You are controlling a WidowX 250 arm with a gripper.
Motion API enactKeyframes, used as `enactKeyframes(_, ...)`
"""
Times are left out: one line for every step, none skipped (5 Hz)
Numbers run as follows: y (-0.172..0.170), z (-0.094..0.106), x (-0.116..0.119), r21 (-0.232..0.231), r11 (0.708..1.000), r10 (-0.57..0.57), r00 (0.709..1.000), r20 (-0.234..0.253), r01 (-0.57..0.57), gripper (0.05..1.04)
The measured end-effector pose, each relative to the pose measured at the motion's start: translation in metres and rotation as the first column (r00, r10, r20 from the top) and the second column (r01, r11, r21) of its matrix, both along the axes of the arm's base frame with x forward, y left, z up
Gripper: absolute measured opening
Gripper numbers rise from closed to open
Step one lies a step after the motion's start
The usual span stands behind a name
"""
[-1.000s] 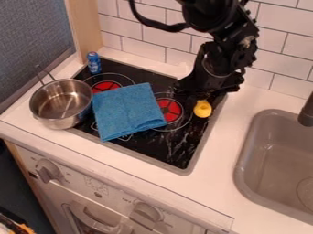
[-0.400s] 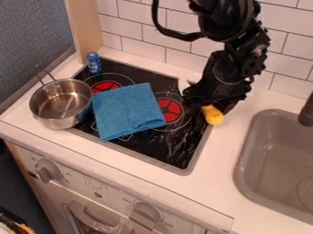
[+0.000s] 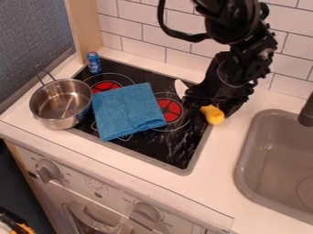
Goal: Placed the yellow knife to the upper side of the right burner
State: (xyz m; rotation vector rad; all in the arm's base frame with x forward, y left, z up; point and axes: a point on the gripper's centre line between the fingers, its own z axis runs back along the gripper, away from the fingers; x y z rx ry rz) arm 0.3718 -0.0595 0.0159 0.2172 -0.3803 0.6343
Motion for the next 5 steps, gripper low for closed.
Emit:
enactKeyframes(0.0,0.002,-0.004,0.012,1.0,0.008,1.0,-0.007,-0.008,1.001)
enactKeyframes(-0.002,0.025,-0.004,0.001,1.0,0.012,0.999,0.038,-0.012,1.001)
enactKeyframes(-0.004,0.057,-0.019,0.042,0.999,0.014,0.996,0.088,-0.018,1.001)
enactKeyframes(-0.014,0.091,-0.048,0.13,0.991,-0.005,0.978,0.206,-0.022,1.0)
enactKeyframes(-0.012,0.092,-0.048,0.133,0.991,0.002,0.977,0.215,-0.031,1.0)
